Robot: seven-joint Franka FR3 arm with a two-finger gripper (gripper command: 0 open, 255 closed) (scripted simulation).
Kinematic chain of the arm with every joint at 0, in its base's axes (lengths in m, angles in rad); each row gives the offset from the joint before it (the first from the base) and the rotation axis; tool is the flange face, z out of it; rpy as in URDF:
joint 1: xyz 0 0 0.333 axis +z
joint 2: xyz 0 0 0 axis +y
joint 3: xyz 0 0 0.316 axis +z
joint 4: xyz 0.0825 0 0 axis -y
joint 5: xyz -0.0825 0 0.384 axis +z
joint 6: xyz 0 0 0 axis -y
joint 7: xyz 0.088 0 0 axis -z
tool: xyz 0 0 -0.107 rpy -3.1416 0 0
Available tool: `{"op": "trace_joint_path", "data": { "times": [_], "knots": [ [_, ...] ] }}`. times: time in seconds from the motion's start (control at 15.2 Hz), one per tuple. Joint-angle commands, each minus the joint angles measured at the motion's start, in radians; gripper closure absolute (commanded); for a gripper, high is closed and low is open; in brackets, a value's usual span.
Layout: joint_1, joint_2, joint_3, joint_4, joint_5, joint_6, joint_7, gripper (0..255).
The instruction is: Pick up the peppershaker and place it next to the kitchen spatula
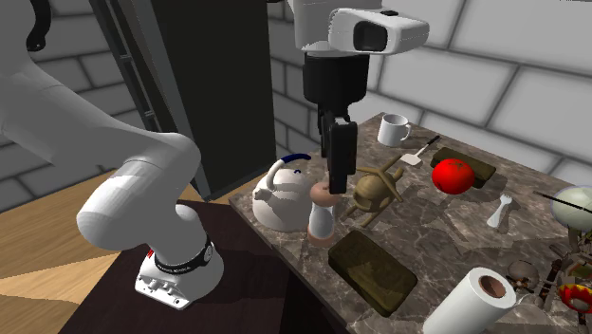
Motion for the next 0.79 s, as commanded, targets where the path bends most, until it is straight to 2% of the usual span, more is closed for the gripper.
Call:
{"op": "trace_joint_path", "data": {
  "times": [0.0, 0.73],
  "knots": [
    [0.0, 0.0, 0.0, 0.0, 0.0, 0.0, 0.0, 0],
    [0.085, 0.029, 0.074, -0.242, 0.236, 0.205, 0.177, 0]
  ]
}}
